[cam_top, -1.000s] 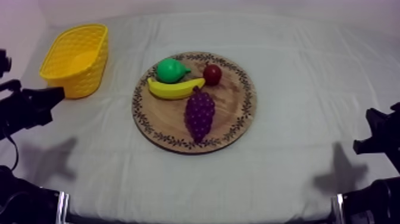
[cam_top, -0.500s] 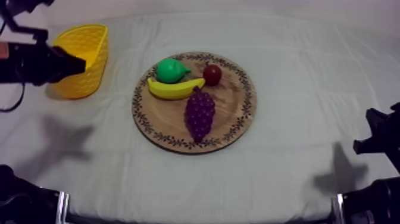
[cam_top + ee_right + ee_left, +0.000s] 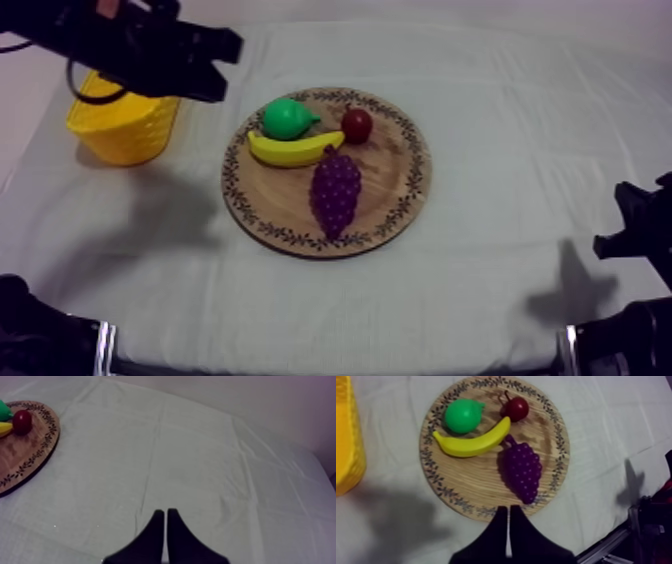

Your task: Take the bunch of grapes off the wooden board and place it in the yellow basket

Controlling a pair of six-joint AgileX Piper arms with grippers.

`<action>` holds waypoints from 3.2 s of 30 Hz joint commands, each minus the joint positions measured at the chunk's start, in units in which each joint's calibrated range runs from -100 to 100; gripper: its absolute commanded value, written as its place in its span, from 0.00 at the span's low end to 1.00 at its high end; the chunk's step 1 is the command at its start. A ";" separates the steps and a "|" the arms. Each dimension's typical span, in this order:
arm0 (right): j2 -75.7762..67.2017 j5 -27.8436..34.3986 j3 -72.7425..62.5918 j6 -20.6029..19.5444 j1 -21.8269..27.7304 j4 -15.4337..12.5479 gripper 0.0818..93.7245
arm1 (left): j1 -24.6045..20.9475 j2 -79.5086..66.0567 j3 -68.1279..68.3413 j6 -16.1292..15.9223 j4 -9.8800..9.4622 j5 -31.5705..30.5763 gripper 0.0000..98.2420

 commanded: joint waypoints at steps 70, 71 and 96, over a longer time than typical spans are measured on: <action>0.00 0.00 -0.04 -0.02 -0.02 0.03 0.00 | 6.93 37.47 -24.43 7.11 -0.66 7.13 0.70; 0.00 0.00 -0.04 -0.02 -0.02 0.03 0.00 | 6.91 38.11 -24.66 7.09 -0.66 7.13 0.71; 0.00 0.00 -0.04 -0.02 -0.02 0.03 0.00 | 5.98 51.40 -29.87 7.60 -0.05 7.94 0.76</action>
